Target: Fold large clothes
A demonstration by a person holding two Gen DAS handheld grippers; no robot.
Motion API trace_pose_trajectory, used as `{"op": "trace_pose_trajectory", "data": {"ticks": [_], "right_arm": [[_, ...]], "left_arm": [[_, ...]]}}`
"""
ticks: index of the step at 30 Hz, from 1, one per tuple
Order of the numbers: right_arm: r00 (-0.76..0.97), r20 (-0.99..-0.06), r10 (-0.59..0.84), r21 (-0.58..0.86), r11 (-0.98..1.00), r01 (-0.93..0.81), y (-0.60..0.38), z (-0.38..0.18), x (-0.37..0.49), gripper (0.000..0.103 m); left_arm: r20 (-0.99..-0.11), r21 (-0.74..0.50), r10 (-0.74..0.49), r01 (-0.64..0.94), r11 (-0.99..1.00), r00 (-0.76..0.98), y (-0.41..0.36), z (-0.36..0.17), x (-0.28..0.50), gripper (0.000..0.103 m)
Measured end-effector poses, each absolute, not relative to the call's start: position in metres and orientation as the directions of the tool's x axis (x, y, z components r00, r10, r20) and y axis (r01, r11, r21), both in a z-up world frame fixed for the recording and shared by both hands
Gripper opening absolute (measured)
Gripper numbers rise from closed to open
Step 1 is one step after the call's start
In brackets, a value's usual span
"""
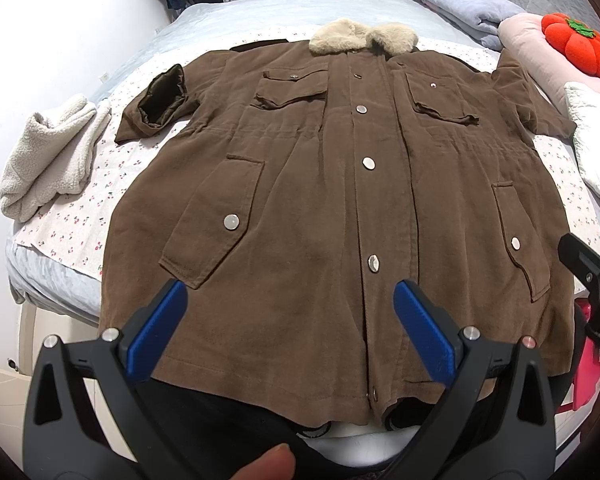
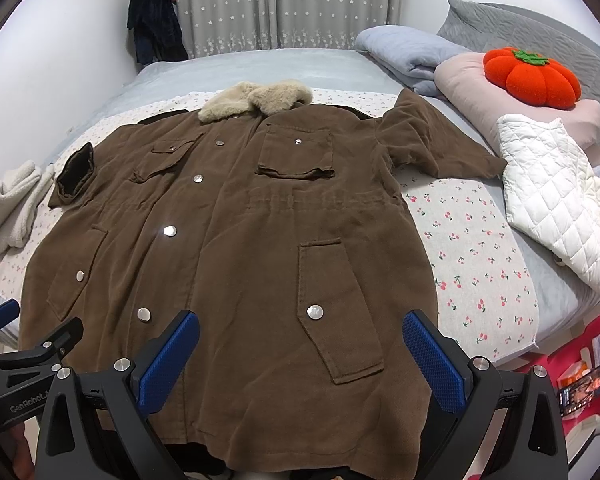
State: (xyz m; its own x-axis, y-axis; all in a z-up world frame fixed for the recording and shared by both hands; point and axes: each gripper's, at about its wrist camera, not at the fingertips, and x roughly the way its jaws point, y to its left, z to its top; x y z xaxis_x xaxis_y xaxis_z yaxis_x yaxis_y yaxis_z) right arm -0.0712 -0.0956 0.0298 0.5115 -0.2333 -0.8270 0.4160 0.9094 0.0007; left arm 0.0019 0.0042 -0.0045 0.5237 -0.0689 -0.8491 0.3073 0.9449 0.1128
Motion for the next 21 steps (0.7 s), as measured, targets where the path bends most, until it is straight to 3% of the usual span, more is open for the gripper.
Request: {"op": "trace_pose_trajectory", "data": {"ticks": [13,21], "right_arm": [[0.514,-0.818,-0.256,-0.017,0.905,0.425,-0.111,0.036,-0.06,0.103],[0.55,-0.807,-0.214,0.025,0.919,0.394,-0.133,0.038,-0.04,0.103]], "left_arm": [[-0.846,0.125,-0.045,0.28,0.952,0.531,0.002,-0.005,0.018,0.103],[-0.861,-0.011,-0.182,0.34,0.94,0.476,0.002,-0.006,0.049,0.103]]}}
